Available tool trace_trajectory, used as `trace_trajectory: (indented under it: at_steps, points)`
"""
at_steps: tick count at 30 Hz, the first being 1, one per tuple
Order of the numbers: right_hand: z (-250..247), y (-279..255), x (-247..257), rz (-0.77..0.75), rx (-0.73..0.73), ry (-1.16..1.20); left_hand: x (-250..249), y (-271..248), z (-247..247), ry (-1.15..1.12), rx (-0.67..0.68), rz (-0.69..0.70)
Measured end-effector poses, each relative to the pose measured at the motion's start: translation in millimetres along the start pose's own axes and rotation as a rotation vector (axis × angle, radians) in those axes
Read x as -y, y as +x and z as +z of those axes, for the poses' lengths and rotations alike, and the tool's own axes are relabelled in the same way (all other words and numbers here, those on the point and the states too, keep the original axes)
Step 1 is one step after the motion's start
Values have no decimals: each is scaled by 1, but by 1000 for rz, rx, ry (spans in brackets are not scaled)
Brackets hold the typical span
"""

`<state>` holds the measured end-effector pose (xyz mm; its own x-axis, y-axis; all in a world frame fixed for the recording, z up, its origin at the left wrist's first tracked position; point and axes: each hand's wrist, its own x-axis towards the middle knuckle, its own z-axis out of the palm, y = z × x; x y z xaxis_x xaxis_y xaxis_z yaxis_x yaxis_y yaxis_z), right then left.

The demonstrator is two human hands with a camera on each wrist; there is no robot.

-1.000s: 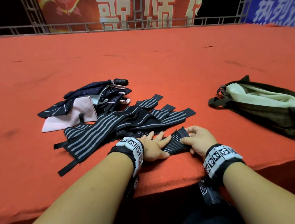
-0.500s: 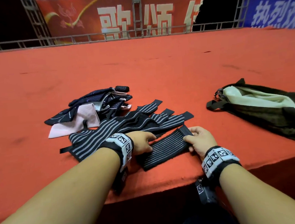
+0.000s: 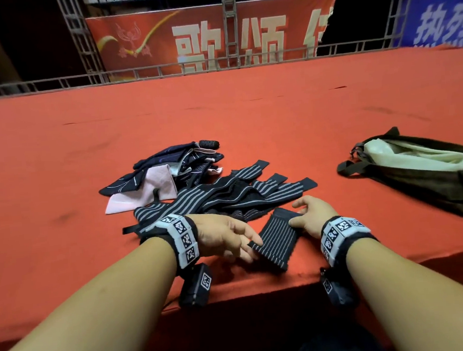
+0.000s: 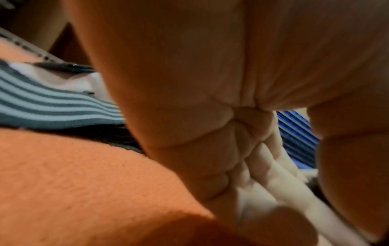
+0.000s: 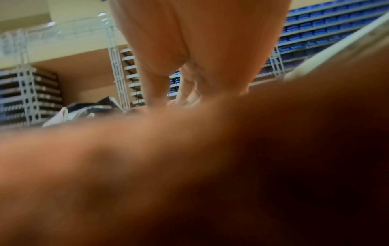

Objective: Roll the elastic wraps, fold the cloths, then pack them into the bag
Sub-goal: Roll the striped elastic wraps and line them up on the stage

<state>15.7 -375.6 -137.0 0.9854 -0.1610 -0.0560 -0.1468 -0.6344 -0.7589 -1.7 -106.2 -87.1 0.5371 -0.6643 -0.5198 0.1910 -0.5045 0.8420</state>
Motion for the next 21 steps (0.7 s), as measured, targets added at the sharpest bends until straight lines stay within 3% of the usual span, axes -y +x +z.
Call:
trace_trajectory:
  at_steps: [2,8,11,14,17,21]
  points:
    - [-1,-2,4,8,25,-25,6,7,2,98,-39,15]
    - [-14,-2,4,36,-92,60,8,33,-2,261,-271,-12]
    - [-12,-12,6,116,81,432,1,48,2,187,-297,31]
    - [-6,-20,0,171,209,586,-5,66,7,107,-327,77]
    - [-3,-20,-6,138,224,600,-3,83,7,69,-370,70]
    - [-3,-21,-10,35,225,411,4,93,1,78,-376,26]
